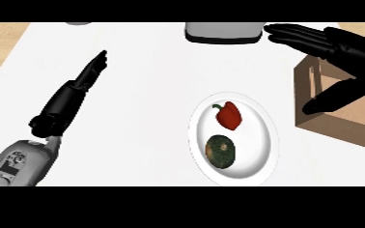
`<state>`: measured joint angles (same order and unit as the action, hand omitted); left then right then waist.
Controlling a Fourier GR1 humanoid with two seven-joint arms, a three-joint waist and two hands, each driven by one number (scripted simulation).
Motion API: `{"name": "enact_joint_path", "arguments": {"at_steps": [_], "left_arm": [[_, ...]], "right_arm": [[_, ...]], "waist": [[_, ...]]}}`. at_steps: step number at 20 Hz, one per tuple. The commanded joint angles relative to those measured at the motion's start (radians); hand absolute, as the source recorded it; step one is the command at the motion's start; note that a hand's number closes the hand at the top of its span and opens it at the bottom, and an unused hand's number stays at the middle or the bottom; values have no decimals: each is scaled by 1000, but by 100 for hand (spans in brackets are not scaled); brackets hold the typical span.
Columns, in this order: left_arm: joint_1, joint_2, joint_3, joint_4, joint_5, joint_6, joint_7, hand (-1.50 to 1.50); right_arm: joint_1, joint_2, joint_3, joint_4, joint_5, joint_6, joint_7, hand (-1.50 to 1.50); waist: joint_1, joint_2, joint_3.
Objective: Pick the bell pepper from the plate and place it in the cardboard box
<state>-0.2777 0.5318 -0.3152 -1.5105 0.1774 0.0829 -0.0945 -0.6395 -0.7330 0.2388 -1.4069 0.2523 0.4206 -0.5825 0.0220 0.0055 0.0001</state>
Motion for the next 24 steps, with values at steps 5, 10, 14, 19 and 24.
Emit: {"name": "enact_joint_path", "arguments": {"at_steps": [5, 10, 14, 19, 24], "left_arm": [[28, 15, 34, -20, -11, -18, -11, 0], [67, -13, 29, -49, -24, -16, 10, 0], [7, -26, 65, 2, -27, -55, 16, 0], [57, -58, 89, 59, -79, -65, -76, 0], [40, -56, 136, 5, -73, -119, -6, 0]], "right_arm": [[-40, -40, 201, -167, 260, 78, 123, -150], [-25, 25, 270, -319, 364, 132, 332, -150], [-12, 107, 326, -360, 440, 204, 452, -150], [47, 162, 315, -433, 478, 305, 556, -150], [139, 203, 346, -465, 563, 327, 566, -150]], "waist": [[-18, -10, -1], [-23, -12, -1], [-22, -8, -1], [-23, -7, -1], [-22, -6, 0]]}}
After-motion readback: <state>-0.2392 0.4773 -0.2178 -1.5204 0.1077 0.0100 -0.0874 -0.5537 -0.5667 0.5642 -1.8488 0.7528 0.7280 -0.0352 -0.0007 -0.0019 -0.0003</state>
